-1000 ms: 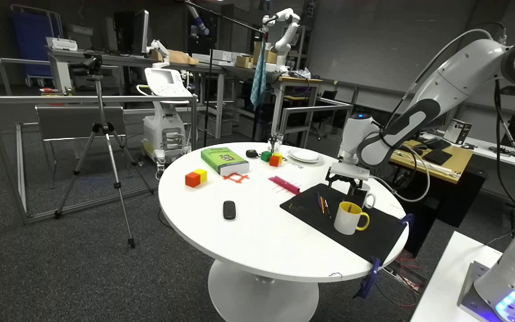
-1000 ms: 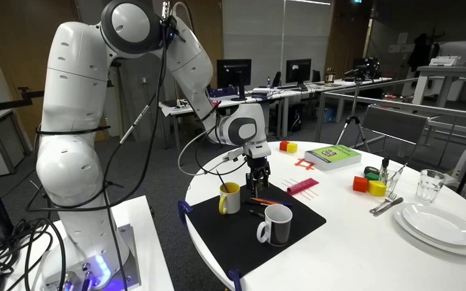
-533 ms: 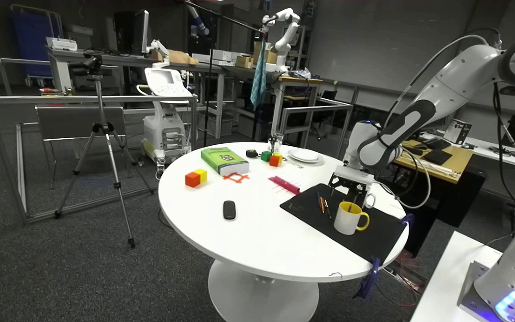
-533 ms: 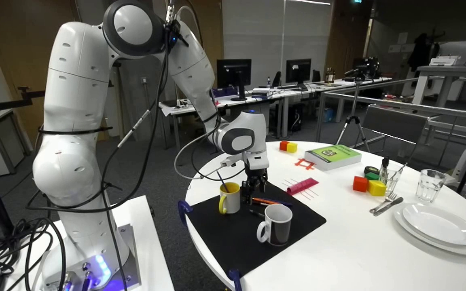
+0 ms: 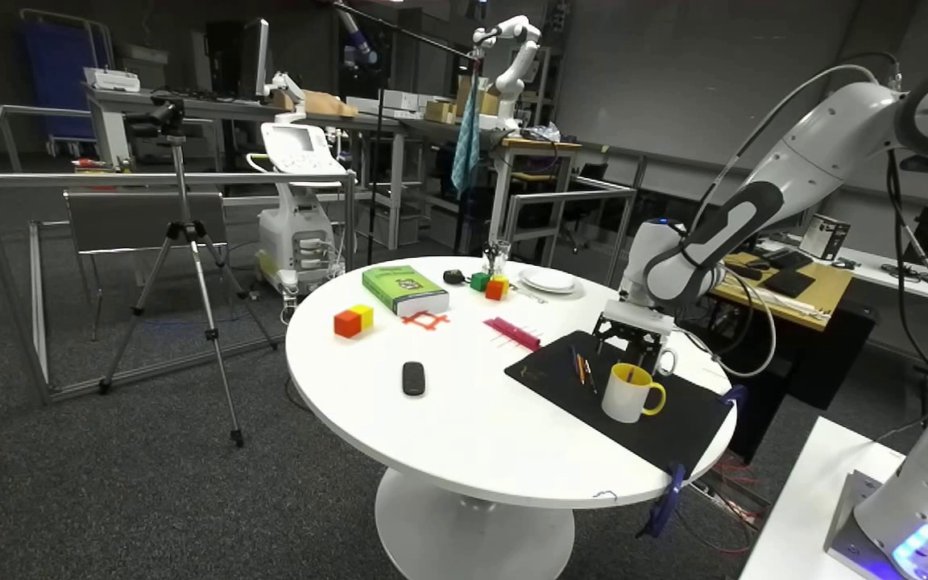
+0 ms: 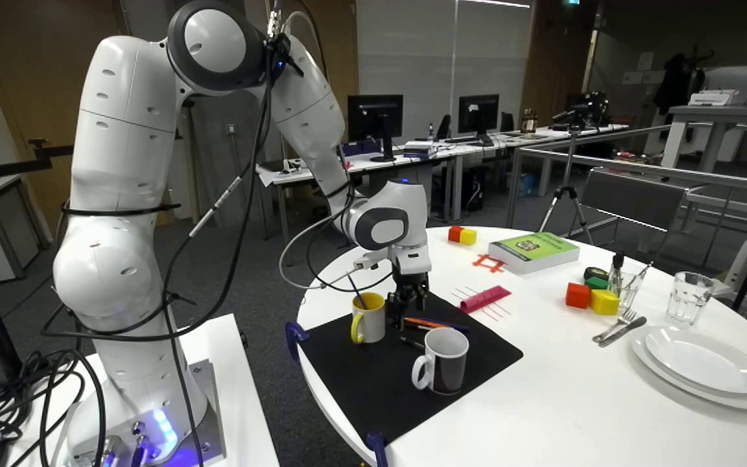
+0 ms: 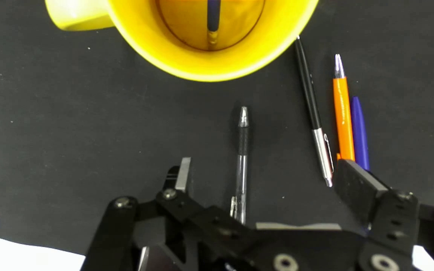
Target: Pick up one pen and put in the mug on the right
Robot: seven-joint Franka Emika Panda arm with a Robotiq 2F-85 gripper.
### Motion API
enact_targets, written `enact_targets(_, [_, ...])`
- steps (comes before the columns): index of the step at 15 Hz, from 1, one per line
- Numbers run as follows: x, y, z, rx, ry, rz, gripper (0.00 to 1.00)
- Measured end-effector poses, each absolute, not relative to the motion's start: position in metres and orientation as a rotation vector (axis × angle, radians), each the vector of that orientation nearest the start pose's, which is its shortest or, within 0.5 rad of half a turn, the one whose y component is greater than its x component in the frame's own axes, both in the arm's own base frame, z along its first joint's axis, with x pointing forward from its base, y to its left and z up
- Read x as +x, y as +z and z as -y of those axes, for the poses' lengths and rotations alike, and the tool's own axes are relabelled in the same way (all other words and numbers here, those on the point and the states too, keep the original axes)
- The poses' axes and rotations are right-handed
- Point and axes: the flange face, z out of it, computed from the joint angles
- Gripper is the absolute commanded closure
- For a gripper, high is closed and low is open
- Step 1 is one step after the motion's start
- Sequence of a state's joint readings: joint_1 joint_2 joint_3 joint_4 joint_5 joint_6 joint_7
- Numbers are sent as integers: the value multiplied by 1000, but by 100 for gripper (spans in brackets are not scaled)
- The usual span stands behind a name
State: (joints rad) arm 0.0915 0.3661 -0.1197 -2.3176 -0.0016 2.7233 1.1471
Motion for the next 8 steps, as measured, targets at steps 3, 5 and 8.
enact_targets(3, [522,173,17,-2653,-61,-1751,0])
enact_targets(5, [519,161,16,-2661,-45,-1769,0])
enact_targets(8, [520,151,19,-2661,-63,-1785,0])
